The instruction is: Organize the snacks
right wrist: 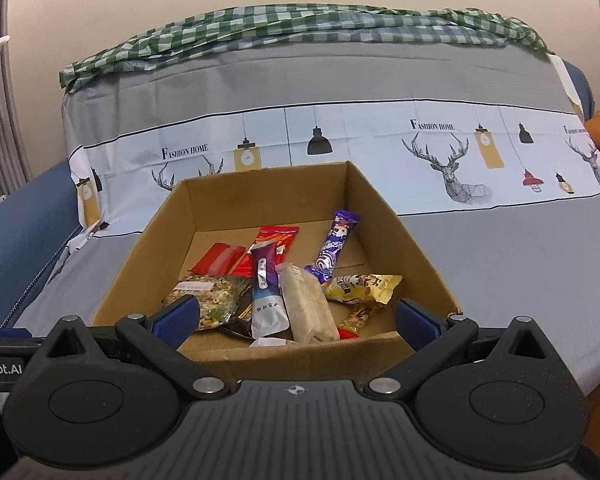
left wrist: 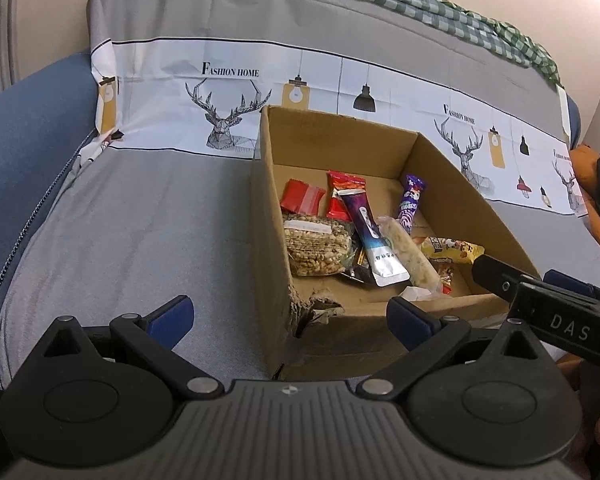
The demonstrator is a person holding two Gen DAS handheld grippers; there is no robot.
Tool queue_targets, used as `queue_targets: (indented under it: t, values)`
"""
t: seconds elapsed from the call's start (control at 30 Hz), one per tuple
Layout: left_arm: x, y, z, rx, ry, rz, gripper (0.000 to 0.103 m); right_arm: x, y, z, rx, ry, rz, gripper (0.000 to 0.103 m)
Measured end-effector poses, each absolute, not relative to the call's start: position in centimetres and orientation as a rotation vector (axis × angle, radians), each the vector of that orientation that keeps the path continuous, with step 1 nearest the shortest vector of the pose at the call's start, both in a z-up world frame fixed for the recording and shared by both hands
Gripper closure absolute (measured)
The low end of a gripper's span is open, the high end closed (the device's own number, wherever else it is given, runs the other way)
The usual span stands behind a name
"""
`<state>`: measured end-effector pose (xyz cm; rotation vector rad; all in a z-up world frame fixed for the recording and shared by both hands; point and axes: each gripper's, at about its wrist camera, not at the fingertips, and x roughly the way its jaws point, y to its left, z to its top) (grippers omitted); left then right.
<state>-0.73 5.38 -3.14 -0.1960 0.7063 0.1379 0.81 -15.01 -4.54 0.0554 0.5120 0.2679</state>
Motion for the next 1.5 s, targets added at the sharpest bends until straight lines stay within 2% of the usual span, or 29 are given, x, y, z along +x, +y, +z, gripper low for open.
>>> queue_targets:
  t: [1.5]
  values:
    - [-1.08,4.73,-2.82,-0.171,0.682,0.118,0.0,0.95,-14.49,-4.75,0.044,0.515,0.281,0.001]
